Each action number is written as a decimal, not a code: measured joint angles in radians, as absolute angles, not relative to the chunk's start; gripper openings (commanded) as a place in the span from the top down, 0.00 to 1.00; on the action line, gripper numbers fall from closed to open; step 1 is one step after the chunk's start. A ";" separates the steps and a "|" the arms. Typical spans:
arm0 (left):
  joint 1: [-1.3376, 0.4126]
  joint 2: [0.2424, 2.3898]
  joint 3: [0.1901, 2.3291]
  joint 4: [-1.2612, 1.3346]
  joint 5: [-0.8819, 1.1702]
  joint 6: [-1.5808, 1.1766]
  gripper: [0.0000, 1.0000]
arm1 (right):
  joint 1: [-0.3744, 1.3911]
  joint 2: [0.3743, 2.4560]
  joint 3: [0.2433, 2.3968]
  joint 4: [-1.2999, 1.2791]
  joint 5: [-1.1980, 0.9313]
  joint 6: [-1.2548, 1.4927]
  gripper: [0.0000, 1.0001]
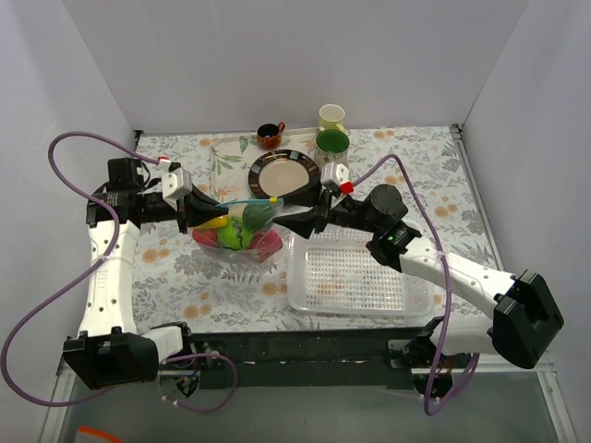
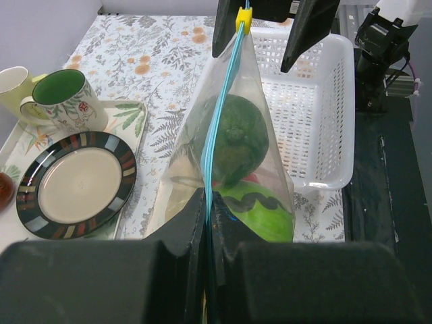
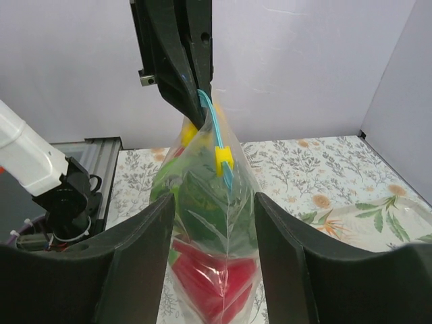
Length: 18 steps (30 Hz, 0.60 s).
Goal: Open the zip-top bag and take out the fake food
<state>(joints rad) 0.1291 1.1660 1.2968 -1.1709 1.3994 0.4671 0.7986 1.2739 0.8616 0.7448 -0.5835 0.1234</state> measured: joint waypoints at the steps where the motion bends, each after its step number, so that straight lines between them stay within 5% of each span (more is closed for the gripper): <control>1: 0.129 1.166 1.297 -1.169 1.399 0.466 1.00 | 0.799 1.280 0.868 0.748 -0.587 0.127 0.46; 6: 0.129 1.163 1.297 -1.166 1.399 0.463 1.00 | 0.799 1.317 0.896 0.759 -0.603 0.133 0.67; 8: 0.129 1.160 1.297 -1.165 1.399 0.462 1.00 | 0.799 1.328 0.902 0.757 -0.607 0.134 0.95; 14: 0.129 1.148 1.296 -1.129 1.399 0.426 0.95 | 0.793 1.341 0.920 0.725 -0.619 0.133 0.99; 18: 0.129 1.144 1.287 -1.077 1.415 0.394 0.02 | 0.786 1.341 0.921 0.697 -0.619 0.129 0.99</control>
<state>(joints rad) 0.1291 1.1439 1.2869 -1.0767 1.4147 0.3943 0.7860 1.3407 0.9207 0.6968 -0.6186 0.1287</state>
